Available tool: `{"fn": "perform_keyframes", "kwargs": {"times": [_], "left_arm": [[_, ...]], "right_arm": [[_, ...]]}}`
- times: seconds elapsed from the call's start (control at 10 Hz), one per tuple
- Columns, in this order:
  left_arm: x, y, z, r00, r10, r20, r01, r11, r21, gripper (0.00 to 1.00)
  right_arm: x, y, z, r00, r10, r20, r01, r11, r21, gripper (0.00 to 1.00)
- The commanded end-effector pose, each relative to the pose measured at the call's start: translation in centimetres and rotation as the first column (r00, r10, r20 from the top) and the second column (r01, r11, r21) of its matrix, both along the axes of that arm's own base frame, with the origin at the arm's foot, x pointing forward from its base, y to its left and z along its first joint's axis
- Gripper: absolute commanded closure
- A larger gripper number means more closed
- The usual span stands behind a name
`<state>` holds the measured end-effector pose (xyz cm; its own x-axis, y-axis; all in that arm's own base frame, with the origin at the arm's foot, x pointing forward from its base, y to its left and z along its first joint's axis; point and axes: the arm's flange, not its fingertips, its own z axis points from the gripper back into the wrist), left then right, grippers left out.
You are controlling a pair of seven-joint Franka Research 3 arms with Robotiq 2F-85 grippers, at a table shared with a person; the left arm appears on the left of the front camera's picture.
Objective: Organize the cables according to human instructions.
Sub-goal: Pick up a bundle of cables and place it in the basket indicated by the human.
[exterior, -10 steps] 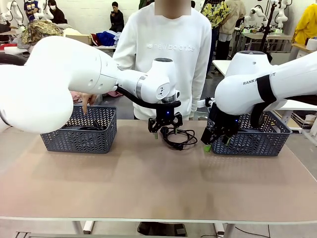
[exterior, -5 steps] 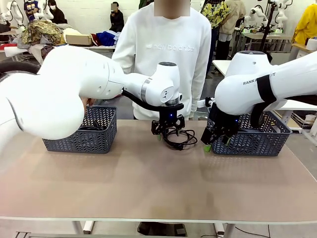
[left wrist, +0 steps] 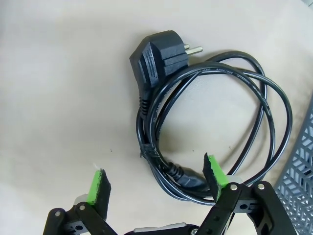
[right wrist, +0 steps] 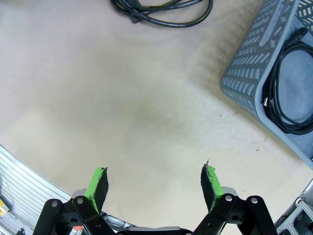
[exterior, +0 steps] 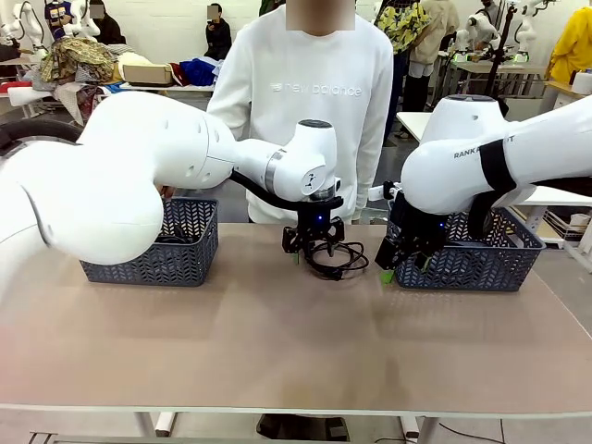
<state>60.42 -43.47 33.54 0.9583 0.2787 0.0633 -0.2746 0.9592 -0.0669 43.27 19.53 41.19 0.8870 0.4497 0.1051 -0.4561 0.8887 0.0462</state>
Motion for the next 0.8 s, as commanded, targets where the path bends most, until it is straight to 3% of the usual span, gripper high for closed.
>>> {"fn": "perform_keyframes", "kwargs": {"times": [0.0, 0.7], "left_arm": [[0.38, -0.09, -0.43, 0.999, 0.037, 0.025, -0.038, 0.999, 0.023, 0.0], [0.75, -0.35, -1.23, 0.999, 0.031, 0.011, -0.031, 0.999, 0.01, 0.0]], "right_arm": [[0.02, 0.01, 0.22, 1.0, 0.0, 0.004, 0.0, 1.0, 0.002, 0.0], [0.02, 0.01, 0.22, 1.0, 0.0, 0.004, 0.0, 1.0, 0.002, 0.0]]}}
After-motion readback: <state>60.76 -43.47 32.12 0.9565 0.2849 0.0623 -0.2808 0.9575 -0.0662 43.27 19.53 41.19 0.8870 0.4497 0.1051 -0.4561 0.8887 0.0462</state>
